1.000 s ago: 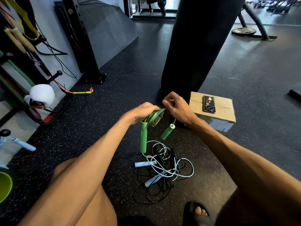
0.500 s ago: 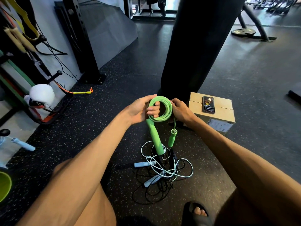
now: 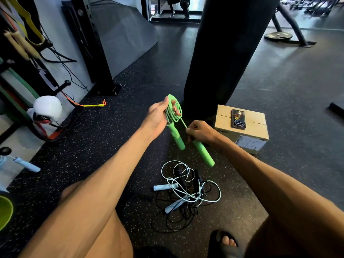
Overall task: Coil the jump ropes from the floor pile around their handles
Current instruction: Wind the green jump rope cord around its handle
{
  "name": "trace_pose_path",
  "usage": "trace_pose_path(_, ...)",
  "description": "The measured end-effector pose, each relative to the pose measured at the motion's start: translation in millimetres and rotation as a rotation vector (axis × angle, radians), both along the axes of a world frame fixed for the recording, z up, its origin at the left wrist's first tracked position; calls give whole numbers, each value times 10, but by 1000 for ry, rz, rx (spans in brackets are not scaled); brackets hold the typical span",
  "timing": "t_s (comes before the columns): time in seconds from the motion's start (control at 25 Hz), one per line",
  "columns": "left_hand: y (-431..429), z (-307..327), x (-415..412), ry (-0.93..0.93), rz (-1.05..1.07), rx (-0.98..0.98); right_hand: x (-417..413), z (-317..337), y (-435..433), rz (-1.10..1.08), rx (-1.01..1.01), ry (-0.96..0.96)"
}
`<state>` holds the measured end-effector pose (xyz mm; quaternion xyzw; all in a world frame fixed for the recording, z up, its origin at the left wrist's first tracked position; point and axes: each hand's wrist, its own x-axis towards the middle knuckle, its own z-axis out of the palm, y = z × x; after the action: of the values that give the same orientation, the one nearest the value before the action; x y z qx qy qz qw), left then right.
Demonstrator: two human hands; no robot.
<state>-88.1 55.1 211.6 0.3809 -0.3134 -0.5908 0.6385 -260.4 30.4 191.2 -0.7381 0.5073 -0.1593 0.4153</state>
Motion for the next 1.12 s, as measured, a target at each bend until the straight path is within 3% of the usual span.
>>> trace_pose_path(0.24,4,-91,-80,-741,217,-182,79,120,135,-13,238,-333)
trace_pose_path(0.32,31,-134,-112,-1023,268,-265,98,165,134,6,251,-404)
trace_pose_path(0.44,84,-218,-207,-1267,259,-421,104,196,129,55,200,-481)
trace_pose_path(0.56,110,-281,-246,-1367,159,-512,78,164,81,68,142,-478)
trace_pose_path(0.8,185,-268,-246,-1536,241,-580,81,224,103,-92,72,-436)
trace_pose_path(1.04,301,-151,-82,-1297,468,-600,157,374,180,-24,41,-389)
trace_pose_path(1.12,266,-158,96,-1209,525,-473,237,421,142,10,34,-373)
